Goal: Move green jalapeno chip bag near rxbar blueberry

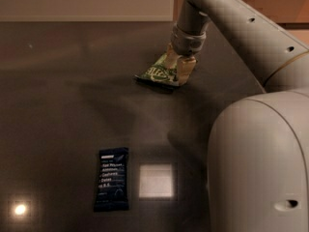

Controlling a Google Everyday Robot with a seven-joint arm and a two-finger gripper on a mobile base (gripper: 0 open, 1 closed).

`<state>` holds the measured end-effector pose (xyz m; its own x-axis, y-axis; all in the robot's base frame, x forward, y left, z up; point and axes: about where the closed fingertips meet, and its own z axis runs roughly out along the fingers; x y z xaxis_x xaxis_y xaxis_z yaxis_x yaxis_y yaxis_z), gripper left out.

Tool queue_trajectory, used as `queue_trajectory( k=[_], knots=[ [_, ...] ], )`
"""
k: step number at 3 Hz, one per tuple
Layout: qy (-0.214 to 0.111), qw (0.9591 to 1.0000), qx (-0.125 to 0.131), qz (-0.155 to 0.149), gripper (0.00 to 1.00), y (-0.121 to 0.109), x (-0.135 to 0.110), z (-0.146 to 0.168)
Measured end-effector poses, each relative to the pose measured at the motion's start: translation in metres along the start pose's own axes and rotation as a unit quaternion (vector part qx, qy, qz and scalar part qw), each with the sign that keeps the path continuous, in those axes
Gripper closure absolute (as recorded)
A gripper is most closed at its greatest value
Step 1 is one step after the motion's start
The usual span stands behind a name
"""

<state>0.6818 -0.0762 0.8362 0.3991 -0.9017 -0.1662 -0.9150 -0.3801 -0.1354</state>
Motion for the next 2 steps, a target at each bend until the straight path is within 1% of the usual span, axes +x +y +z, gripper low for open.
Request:
queue_trajectory(
  k=[1, 2],
  knots=[
    [-0.005, 1.0000, -0.003, -0.005, 0.64, 0.005, -0.004, -0.002],
    [-0.018, 0.9998, -0.002, -0.005, 0.88, 0.012, -0.011, -0.014]
  ],
)
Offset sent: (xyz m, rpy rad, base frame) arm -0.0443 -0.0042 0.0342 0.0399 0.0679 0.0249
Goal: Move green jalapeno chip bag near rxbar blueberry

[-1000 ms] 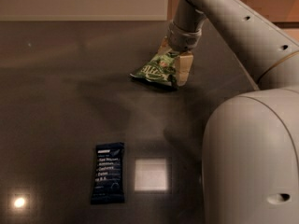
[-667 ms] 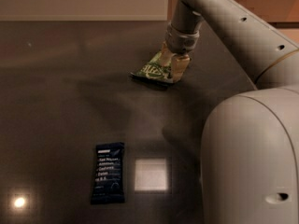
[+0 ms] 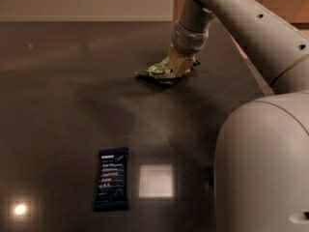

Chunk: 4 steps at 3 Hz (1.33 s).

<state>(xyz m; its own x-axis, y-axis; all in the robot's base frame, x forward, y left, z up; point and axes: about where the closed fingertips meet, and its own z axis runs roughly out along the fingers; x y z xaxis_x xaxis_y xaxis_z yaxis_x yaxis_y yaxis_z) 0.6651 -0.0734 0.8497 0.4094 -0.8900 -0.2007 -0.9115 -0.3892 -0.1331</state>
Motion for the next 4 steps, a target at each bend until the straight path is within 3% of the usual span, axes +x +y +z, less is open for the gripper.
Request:
queue_trajectory(
  k=[1, 3, 4],
  knots=[
    [-0.028, 0.9996, 0.003, 0.002, 1.00, 0.014, -0.020, -0.020],
    [-0.100, 0.9946, -0.003, -0.028, 1.00, 0.067, -0.091, -0.053],
    [-0.114, 0.9921, -0.005, -0.052, 1.00, 0.100, -0.128, -0.059]
  ],
)
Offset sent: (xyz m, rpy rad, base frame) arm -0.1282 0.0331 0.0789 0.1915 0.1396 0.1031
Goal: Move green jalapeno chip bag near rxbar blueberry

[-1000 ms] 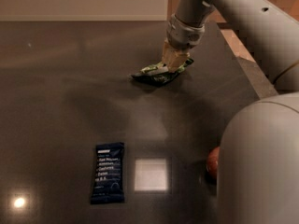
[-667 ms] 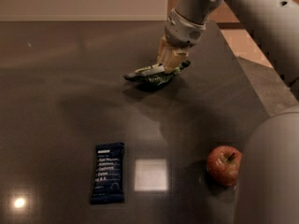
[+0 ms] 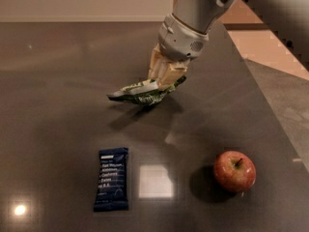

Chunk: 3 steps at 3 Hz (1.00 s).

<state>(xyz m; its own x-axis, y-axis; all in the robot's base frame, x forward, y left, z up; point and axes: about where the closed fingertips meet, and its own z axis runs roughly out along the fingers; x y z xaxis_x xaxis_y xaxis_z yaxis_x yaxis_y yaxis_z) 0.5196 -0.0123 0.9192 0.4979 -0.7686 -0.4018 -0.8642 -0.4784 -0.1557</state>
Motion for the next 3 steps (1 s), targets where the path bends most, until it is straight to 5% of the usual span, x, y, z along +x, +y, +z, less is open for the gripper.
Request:
queue_trajectory(
  k=[1, 3],
  knots=[
    [0.000, 0.9997, -0.008, -0.023, 1.00, 0.024, -0.030, 0.010],
    [-0.005, 0.9978, -0.037, -0.055, 0.59, 0.056, -0.063, 0.030]
  ],
)
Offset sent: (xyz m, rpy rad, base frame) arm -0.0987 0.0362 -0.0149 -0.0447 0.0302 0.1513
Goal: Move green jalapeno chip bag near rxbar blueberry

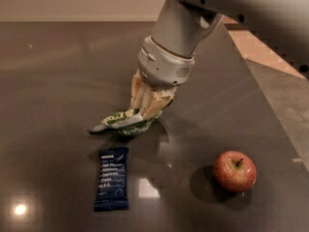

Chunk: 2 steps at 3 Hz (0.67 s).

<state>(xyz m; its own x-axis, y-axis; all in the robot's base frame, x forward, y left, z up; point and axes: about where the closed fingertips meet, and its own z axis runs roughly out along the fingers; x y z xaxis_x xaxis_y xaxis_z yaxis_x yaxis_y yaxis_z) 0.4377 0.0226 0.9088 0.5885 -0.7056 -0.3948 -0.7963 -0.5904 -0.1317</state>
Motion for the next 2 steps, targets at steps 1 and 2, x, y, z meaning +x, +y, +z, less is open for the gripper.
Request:
queue_trajectory(
  k=[1, 2],
  knots=[
    [-0.019, 0.9998, -0.005, 0.009, 0.35, 0.0052, -0.0055, 0.0027],
    [-0.018, 0.9998, 0.000, 0.008, 0.12, 0.0032, -0.0070, 0.0022]
  ],
)
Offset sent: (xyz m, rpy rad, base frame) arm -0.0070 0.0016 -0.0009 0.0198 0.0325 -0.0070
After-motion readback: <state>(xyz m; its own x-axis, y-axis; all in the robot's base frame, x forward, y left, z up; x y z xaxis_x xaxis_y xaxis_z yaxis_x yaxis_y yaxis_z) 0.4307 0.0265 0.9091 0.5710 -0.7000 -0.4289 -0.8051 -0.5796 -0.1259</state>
